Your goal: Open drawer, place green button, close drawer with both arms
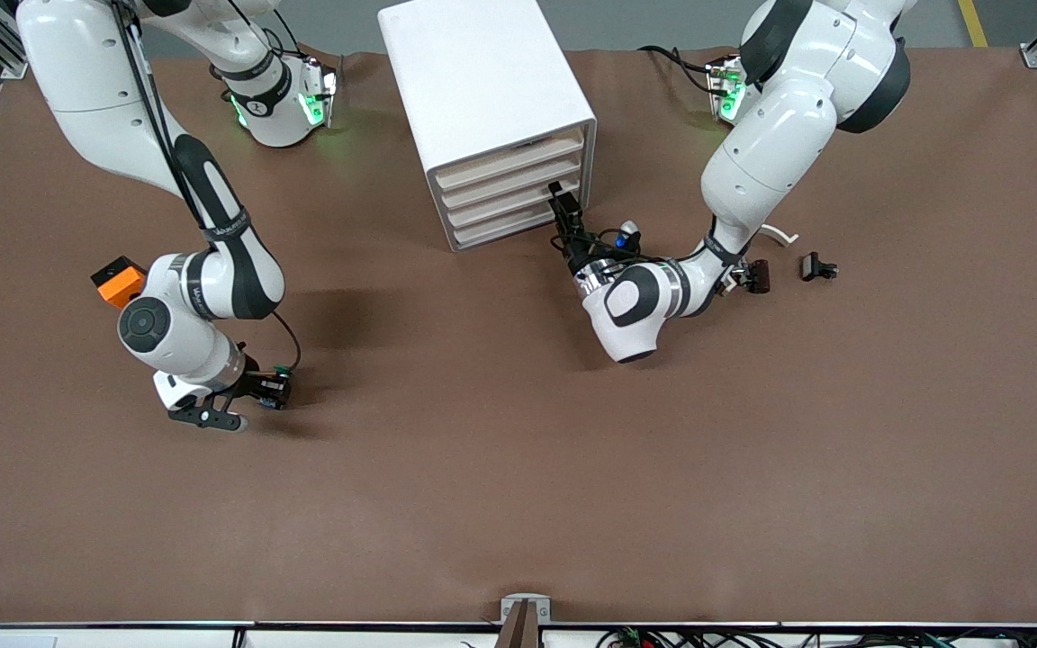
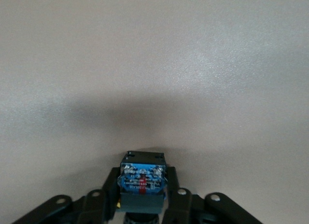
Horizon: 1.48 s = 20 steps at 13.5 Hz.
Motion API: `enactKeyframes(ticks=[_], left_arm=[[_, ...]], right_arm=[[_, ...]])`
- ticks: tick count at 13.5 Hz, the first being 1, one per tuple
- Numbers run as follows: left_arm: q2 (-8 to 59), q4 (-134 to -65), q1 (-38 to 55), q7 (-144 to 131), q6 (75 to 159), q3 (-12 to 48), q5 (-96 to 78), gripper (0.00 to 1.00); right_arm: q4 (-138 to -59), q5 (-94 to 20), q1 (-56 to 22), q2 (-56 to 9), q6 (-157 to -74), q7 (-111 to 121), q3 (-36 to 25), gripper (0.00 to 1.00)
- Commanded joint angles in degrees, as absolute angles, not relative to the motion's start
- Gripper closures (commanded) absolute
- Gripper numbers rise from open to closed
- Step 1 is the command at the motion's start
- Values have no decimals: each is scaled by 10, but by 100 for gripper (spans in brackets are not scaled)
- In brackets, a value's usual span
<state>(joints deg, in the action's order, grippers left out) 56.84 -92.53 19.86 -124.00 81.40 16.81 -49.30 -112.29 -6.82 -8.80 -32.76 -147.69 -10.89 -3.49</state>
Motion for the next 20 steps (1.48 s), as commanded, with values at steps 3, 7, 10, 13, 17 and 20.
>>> enactKeyframes(ticks=[3,7,10,13,17,20], left_arm=[[563,-931,205,-1276,812,171,-503,93],[562,-928,203,-1276,812,171,-503,100],[562,-921,189,-1275,812,170,-497,99],[562,-905,164,-1275,809,166,-479,98],[562,-880,125,-1276,801,166,-447,98],[563,-853,98,-1276,794,166,-426,97]], right_arm=[[-1106,-80,-91,-326,-1463,-112,-37,100],[-1077,-79,-92,-295,-1361,-162,-37,100],[-1058,-78,-103,-259,-1287,-227,-37,100],[-1038,-74,-127,-233,-1231,-291,-37,100],[-1034,-74,-164,-207,-1207,-372,-37,100],[-1031,-72,-210,-188,-1187,-465,-38,100]])
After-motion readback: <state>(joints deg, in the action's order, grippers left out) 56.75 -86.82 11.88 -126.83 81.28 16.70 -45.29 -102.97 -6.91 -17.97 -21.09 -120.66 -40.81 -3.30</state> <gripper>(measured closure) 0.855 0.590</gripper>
